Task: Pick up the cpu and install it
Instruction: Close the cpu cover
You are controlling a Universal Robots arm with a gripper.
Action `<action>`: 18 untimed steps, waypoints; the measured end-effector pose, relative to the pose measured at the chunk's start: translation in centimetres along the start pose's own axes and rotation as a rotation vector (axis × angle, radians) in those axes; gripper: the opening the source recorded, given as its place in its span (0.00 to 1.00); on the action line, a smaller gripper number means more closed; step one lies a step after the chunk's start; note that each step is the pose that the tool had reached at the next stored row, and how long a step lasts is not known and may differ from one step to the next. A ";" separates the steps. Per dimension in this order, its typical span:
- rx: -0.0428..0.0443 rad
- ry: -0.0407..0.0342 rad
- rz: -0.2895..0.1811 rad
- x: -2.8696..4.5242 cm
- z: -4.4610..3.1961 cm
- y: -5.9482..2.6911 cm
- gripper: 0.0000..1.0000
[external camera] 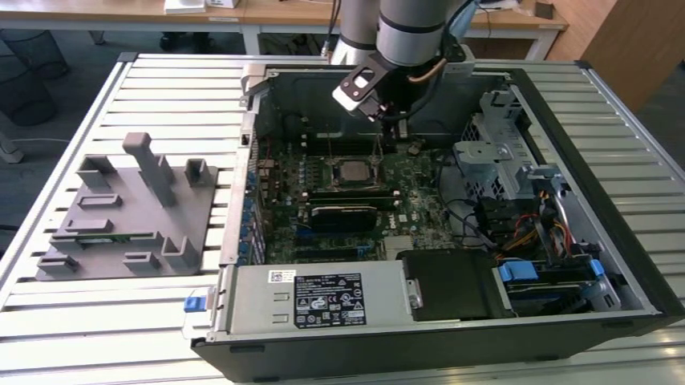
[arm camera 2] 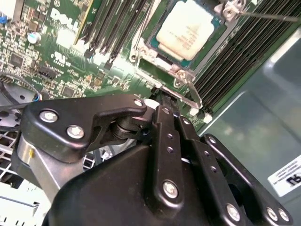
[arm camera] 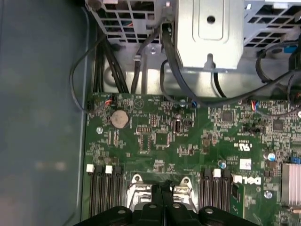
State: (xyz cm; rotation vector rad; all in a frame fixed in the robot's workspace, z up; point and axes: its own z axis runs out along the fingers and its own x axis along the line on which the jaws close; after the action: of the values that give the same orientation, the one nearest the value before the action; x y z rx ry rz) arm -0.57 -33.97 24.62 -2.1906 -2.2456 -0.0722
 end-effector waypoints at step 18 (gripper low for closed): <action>0.0018 0.0002 -0.013 0.00 1.40 -5.07 0.11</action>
State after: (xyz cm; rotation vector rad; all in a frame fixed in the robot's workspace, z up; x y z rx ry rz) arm -5.60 -34.05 23.07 -2.1753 -2.2589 -0.0704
